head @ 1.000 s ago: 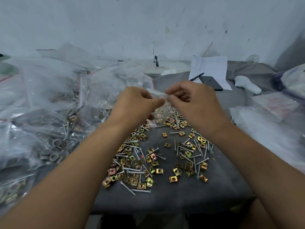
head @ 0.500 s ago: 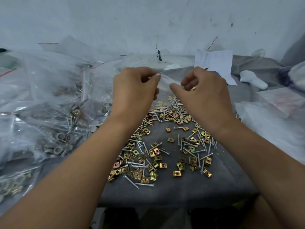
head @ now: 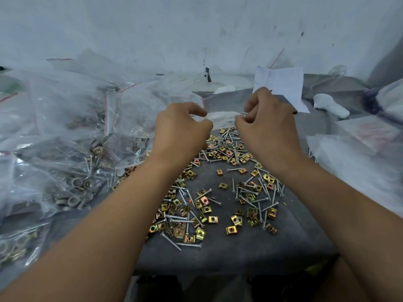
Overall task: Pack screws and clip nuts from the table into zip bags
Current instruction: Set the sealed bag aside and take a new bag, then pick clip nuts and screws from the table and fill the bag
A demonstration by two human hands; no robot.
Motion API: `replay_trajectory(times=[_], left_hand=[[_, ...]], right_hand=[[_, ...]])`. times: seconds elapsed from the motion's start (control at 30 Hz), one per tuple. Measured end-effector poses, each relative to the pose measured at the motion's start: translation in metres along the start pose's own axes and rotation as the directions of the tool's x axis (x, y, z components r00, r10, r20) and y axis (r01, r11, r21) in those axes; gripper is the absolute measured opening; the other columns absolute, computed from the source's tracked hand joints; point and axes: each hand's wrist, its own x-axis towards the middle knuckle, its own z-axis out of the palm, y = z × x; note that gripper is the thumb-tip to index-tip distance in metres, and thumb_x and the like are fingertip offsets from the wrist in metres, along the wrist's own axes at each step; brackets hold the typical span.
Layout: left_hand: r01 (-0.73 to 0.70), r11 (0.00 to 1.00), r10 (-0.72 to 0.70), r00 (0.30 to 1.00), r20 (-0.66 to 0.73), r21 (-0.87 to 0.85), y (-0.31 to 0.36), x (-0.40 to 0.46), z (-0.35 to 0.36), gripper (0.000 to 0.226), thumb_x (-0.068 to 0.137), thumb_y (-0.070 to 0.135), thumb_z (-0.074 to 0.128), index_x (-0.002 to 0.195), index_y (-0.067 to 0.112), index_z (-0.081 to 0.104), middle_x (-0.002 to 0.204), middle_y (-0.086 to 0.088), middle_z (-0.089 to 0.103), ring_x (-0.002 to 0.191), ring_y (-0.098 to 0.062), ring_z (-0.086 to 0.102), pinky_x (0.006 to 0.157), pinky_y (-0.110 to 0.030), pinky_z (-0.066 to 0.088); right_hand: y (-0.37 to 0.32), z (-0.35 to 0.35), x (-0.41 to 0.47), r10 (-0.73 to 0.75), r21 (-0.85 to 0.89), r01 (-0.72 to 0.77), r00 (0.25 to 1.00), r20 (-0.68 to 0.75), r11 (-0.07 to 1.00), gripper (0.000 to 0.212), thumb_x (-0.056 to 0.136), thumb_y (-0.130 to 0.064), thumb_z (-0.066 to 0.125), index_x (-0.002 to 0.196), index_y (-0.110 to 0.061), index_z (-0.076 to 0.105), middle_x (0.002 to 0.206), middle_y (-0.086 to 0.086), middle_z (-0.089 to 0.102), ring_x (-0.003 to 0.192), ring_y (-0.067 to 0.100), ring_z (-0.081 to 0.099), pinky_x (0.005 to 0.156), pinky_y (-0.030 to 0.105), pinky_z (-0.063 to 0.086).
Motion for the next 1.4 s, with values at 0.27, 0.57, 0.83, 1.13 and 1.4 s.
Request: replay_trajectory(times=[0.27, 0.57, 0.83, 1.13, 1.4], left_hand=[[0.049, 0.97, -0.02, 0.993, 0.121, -0.239, 0.003, 0.0, -0.004, 0.005, 0.091, 0.009, 0.076, 0.095, 0.01, 0.078, 0.073, -0.007, 0.078, 0.064, -0.025, 0.078, 0.055, -0.032, 0.061], [0.099, 0.974, -0.094, 0.995, 0.035, -0.203, 0.0, 0.004, -0.005, 0.013, 0.096, 0.014, 0.077, 0.085, 0.008, 0.078, 0.071, -0.007, 0.078, 0.065, -0.024, 0.078, 0.049, -0.024, 0.055], [0.097, 0.987, -0.103, 0.994, -0.042, -0.126, 0.001, 0.005, -0.007, 0.015, 0.097, 0.016, 0.077, 0.082, 0.012, 0.078, 0.069, -0.003, 0.077, 0.06, -0.016, 0.076, 0.05, -0.023, 0.057], [0.106, 0.988, -0.113, 0.992, -0.061, -0.111, -0.002, 0.006, -0.012, 0.012, 0.097, 0.016, 0.076, 0.086, 0.012, 0.079, 0.07, -0.003, 0.078, 0.057, -0.012, 0.074, 0.05, -0.022, 0.056], [0.116, 0.982, -0.125, 0.991, -0.055, -0.147, -0.004, 0.006, -0.016, 0.013, 0.095, 0.015, 0.077, 0.083, 0.011, 0.079, 0.07, -0.005, 0.078, 0.061, -0.018, 0.076, 0.051, -0.023, 0.055]], right_hand=[[0.026, -0.01, 0.007, -0.062, 0.309, 0.004, 0.982, 0.178, 0.951, 0.019, 0.089, -0.009, 0.072, 0.099, -0.017, 0.058, 0.071, -0.002, 0.068, 0.056, 0.015, 0.071, 0.06, 0.044, 0.062], [0.066, -0.016, 0.021, -0.043, 0.281, -0.098, 0.888, 0.458, 0.955, 0.012, 0.098, -0.031, 0.07, 0.094, -0.019, 0.07, 0.08, 0.0, 0.075, 0.069, 0.01, 0.068, 0.07, 0.04, 0.06], [0.069, 0.002, 0.013, 0.014, -0.121, 0.058, 0.852, 0.524, 0.991, 0.02, 0.072, -0.051, 0.09, 0.077, -0.035, 0.08, 0.071, -0.02, 0.069, 0.071, -0.003, 0.062, 0.058, 0.017, 0.043], [0.054, 0.007, 0.016, 0.025, -0.275, 0.181, 0.795, 0.607, 0.944, 0.018, 0.077, -0.046, 0.087, 0.086, -0.031, 0.082, 0.079, -0.013, 0.074, 0.078, 0.008, 0.067, 0.075, 0.032, 0.058], [0.046, 0.002, 0.009, -0.075, -0.25, 0.295, 0.771, 0.633, 0.922, 0.018, 0.083, -0.032, 0.079, 0.1, -0.026, 0.079, 0.088, -0.01, 0.072, 0.085, 0.009, 0.063, 0.081, 0.033, 0.058]])
